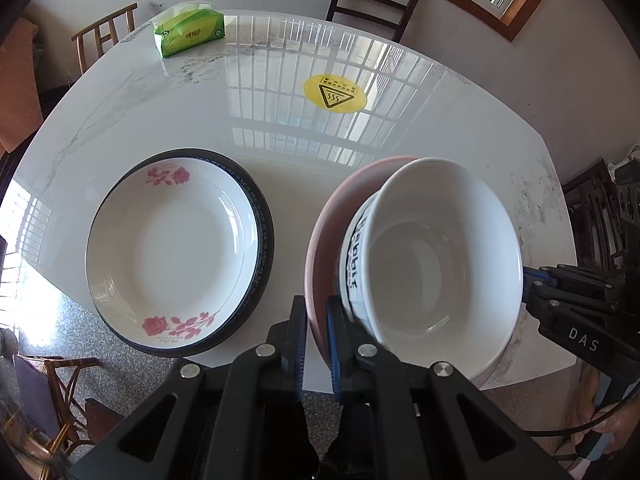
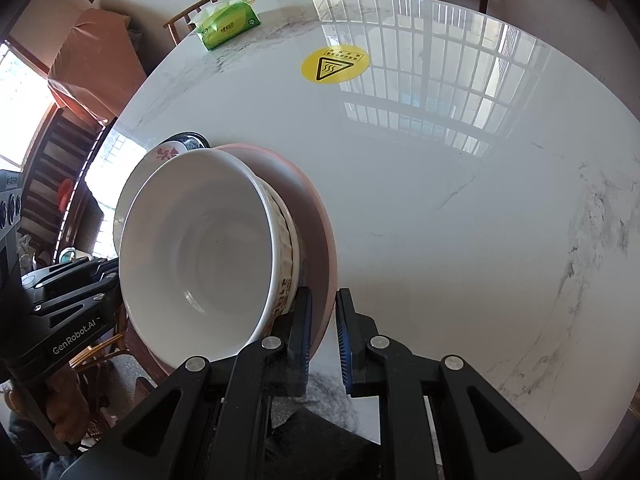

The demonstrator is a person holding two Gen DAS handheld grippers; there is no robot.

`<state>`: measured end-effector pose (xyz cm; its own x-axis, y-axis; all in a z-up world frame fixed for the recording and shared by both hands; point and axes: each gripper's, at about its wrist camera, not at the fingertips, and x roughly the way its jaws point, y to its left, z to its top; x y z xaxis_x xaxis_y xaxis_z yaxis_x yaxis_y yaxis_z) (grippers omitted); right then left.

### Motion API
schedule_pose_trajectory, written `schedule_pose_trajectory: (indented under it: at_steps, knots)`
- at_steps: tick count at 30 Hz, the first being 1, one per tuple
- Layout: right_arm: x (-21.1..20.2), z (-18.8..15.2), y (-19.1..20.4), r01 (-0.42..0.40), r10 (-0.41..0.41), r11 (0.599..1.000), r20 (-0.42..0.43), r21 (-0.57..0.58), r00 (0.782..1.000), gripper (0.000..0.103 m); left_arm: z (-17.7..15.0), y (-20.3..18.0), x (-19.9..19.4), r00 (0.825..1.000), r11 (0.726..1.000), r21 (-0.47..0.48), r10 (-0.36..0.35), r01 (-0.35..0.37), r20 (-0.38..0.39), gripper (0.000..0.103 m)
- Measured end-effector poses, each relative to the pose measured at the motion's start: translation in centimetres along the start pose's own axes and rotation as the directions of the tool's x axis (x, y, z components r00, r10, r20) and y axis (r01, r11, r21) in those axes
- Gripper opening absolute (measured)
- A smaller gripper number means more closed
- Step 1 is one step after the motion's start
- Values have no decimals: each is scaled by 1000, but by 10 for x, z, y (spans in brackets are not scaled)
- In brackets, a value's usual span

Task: Organize plates and bowls
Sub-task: 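Lift the nested bowl stack with both tools and carry it over the flower plates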

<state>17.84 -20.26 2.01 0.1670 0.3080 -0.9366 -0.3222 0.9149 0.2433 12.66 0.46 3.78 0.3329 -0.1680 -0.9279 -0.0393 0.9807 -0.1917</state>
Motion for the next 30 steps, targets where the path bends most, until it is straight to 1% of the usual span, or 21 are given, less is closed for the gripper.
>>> schedule_pose_trajectory:
  at_steps: [4, 9, 15, 25, 30]
  knots:
    - [-10, 9, 13, -10, 10, 1000, 18, -24, 1000, 14, 3, 13, -19, 1000, 1000, -15, 15, -14, 27, 9]
    - [-18, 20, 35, -19, 21, 998, 38, -65, 999, 15, 7, 34, -37, 997, 998, -42, 49, -47, 55, 9]
    - [-16, 35, 67, -41, 47, 993, 47, -112, 998, 15, 10, 64, -54, 994, 993, -90, 77, -70, 77, 9]
    - [2, 58, 116, -79, 85, 983, 27, -163, 996, 15, 10, 112, -63, 990, 982, -165, 111, -95, 88, 7]
    - [14, 64, 132, -93, 96, 980, 9, -176, 995, 15, 8, 130, -62, 990, 978, -182, 119, -103, 79, 7]
